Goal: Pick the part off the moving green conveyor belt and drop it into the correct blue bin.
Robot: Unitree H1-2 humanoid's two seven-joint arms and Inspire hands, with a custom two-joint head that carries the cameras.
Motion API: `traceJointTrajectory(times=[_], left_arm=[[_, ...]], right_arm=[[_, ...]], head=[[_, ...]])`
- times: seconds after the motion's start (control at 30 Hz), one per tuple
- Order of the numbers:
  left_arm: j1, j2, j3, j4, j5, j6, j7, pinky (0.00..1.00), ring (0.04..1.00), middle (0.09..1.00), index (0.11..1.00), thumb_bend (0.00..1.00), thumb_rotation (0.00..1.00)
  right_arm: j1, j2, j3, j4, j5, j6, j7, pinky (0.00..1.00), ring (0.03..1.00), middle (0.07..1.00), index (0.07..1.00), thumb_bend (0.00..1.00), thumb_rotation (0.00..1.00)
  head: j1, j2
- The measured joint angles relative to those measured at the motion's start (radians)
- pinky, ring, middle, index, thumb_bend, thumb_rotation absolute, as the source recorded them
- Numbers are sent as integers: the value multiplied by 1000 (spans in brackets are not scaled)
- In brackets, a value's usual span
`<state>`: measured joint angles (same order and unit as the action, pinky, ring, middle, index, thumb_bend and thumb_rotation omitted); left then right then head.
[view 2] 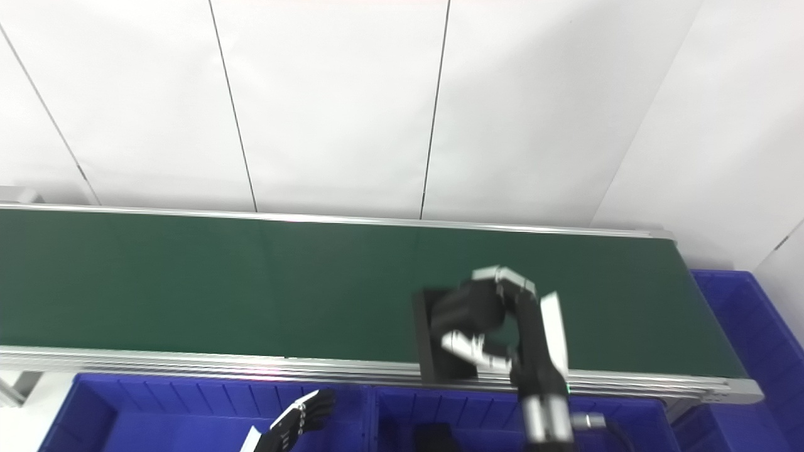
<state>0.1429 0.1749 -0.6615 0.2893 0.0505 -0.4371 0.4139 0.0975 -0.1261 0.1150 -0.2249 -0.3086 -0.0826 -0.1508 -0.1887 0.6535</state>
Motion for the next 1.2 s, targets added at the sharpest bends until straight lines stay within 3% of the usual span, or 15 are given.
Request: traceJointTrajectory(times=[0.23, 0.4, 0.5, 0.63, 0.7, 0.83, 0.9, 1.07, 1.1, 1.13, 1.2], left_arm=[[32, -22, 99, -62, -16, 0, -106, 783, 812, 829, 819, 715, 613], [37, -28, 145, -66, -16, 0, -146, 790, 821, 835, 823, 743, 623], [59, -39, 173, -89, -21, 0, -187, 790, 820, 835, 821, 751, 606], [69, -55, 207, -105, -21, 0, -233, 785, 817, 833, 821, 743, 607], [73, -55, 222, -118, -21, 0, -251, 784, 817, 832, 819, 759, 614], [78, -55, 260, -130, -28, 0, -287, 774, 813, 831, 811, 762, 616], [79, -55, 274, -132, -31, 0, -306, 772, 812, 831, 810, 760, 615], [86, -76, 306, -134, -34, 0, -343, 762, 803, 821, 803, 762, 615], [88, -85, 311, -134, -36, 0, -350, 767, 800, 819, 804, 756, 617], [88, -87, 315, -134, -38, 0, -354, 766, 796, 815, 803, 752, 616], [92, -90, 318, -137, -38, 0, -364, 764, 794, 814, 802, 750, 616]], right_arm=[[121, -2, 7, 4, -55, -4, 14, 325, 469, 549, 465, 491, 0], [167, 3, 5, 117, -95, -23, -4, 329, 469, 546, 464, 492, 0], [184, 27, 3, 171, -112, -23, -28, 230, 450, 532, 458, 508, 0], [176, 45, 21, 247, -191, -23, -68, 245, 449, 524, 464, 512, 0], [172, 47, 33, 264, -232, -22, -77, 332, 400, 503, 496, 511, 0], [162, 48, 43, 280, -299, 43, -81, 258, 346, 470, 551, 501, 0], [154, 47, 46, 281, -316, 81, -66, 273, 351, 474, 555, 501, 0], [111, 43, 63, 276, -331, 146, -19, 516, 440, 541, 496, 510, 0], [107, 39, 69, 276, -328, 152, -8, 666, 684, 726, 665, 604, 25], [107, 34, 73, 274, -324, 153, 4, 753, 823, 845, 778, 671, 100], [109, 14, 92, 267, -305, 152, 34, 783, 870, 890, 821, 698, 143]], head=[[29, 64], [40, 89], [44, 118], [43, 146], [37, 158], [26, 181], [23, 187], [17, 196], [17, 196], [17, 196], [18, 199]])
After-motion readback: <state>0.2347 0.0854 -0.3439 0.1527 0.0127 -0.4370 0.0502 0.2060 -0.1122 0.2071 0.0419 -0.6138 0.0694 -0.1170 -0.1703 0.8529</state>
